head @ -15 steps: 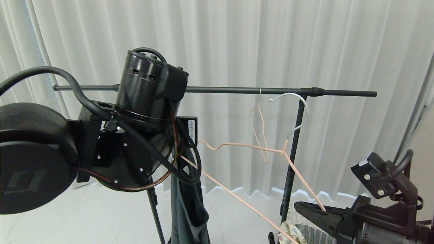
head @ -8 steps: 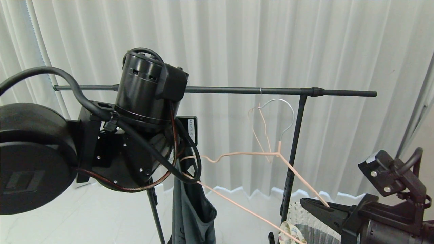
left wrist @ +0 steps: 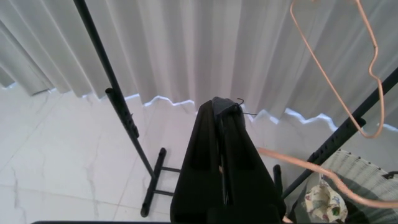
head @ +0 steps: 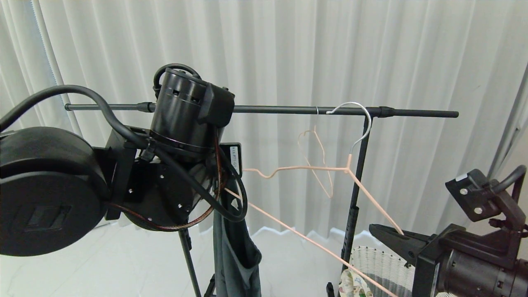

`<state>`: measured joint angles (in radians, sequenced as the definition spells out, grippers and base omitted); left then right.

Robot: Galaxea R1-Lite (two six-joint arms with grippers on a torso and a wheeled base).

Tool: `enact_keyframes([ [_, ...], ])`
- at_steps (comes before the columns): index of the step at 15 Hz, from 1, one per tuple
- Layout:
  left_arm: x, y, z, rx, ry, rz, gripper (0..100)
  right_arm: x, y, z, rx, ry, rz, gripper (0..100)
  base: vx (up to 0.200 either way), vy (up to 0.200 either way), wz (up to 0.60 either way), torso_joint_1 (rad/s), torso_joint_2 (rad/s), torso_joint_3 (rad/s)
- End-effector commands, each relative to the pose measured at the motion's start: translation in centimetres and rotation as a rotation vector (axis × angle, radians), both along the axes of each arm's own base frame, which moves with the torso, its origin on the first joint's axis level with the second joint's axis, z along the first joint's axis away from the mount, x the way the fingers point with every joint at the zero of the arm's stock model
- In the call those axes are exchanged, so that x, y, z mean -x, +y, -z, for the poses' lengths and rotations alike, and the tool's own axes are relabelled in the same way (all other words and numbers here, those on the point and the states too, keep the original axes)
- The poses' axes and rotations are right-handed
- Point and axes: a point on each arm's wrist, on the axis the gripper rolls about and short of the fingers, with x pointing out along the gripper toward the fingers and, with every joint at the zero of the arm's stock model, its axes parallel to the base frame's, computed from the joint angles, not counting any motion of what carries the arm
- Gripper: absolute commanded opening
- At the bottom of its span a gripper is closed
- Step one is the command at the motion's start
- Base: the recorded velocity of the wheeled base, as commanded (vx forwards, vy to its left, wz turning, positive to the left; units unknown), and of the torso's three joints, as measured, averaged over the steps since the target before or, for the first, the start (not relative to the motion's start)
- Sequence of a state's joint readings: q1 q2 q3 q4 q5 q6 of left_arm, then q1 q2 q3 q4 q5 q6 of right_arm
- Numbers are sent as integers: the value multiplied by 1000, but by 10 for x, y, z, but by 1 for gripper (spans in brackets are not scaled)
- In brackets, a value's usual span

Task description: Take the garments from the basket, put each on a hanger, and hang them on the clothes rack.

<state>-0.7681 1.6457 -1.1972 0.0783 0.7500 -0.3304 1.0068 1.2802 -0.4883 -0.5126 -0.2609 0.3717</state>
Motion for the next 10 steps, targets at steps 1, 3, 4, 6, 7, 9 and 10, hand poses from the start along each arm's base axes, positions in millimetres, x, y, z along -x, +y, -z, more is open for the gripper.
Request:
enact_keyframes([
  [1,0,-1,0,2,0,1,0,-2,2,-3,-13,-9,2,0,0,0,0,0,0,0],
  [3,0,-1,0,20,-2,-6,0,-3,5,-1,0,-6,1,0,0,0,0,0,0,0],
  [4,1,-1,-1,32,-3,-7,0,-5,6,1,8,-2,0,0,0,0,0,0,0,0],
  [6,1,-1,-2,39,-5,-9,0,-7,11,0,12,-1,0,0,0,0,0,0,0,0],
  [7,2,0,-2,42,-6,-10,0,-10,14,1,21,-1,0,0,0,0,0,0,0,0],
  [9,3,1,-4,42,-8,-11,0,-14,20,-1,28,-8,2,0,0,0,0,0,0,0],
  [10,3,1,-5,44,-11,-11,0,-17,23,-3,28,-11,2,0,0,0,0,0,0,0],
])
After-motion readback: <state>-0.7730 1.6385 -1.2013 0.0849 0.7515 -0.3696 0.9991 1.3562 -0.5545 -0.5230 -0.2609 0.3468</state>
